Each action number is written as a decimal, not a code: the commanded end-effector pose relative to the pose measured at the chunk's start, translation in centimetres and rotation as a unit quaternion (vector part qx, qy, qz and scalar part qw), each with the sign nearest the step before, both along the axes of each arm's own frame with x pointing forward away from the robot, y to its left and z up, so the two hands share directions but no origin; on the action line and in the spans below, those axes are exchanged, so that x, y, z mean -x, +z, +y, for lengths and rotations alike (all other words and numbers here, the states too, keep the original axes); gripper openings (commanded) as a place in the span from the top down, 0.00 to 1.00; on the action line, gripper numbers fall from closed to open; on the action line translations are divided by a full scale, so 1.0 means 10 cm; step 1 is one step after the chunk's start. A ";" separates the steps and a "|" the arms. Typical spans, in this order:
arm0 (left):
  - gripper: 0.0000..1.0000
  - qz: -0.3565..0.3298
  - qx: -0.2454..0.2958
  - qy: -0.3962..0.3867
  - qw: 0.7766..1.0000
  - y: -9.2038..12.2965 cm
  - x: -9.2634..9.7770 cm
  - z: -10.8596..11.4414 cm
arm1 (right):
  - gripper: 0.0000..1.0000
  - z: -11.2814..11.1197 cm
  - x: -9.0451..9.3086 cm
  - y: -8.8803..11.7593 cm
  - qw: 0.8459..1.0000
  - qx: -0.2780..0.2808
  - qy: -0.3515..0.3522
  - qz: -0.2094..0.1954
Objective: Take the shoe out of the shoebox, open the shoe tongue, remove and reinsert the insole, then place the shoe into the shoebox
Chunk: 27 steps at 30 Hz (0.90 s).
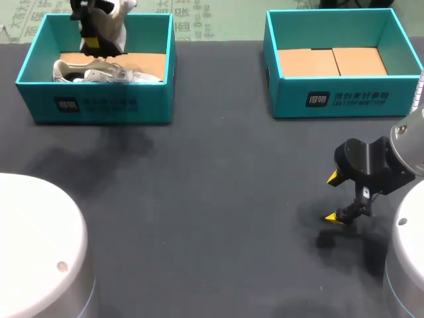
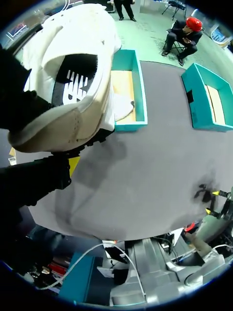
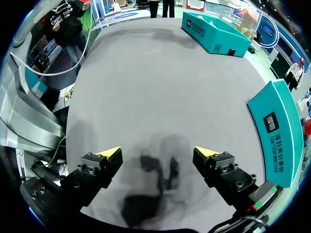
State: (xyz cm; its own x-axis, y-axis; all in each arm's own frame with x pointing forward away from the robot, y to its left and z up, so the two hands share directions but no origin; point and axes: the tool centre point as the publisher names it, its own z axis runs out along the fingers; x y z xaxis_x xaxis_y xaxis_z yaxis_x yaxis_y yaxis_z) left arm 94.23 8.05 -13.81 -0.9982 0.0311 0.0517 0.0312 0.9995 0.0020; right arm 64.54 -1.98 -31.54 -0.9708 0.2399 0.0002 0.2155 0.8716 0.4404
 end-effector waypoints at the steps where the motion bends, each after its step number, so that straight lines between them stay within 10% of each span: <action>1: 1.00 0.022 0.005 0.015 1.000 -0.07 -0.58 0.37 | 0.00 0.00 0.02 0.00 1.000 0.001 -0.001 -0.001; 14: 1.00 0.025 -0.006 0.031 0.999 -0.18 -1.39 1.05 | 0.00 0.00 0.02 0.00 1.000 0.001 -0.001 -0.001; 27: 1.00 0.046 -0.003 -0.121 0.992 -0.18 -1.70 1.33 | 0.00 0.00 0.02 0.00 1.000 0.001 -0.001 -0.001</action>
State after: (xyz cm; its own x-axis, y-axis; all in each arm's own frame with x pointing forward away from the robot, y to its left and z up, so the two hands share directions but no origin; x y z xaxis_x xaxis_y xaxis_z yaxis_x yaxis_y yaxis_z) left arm 110.43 21.34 -15.90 -0.9754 0.2040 0.0839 0.2033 0.9790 -0.0173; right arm 64.55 -1.99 -31.54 -0.9708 0.2400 0.0003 0.2156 0.8715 0.4404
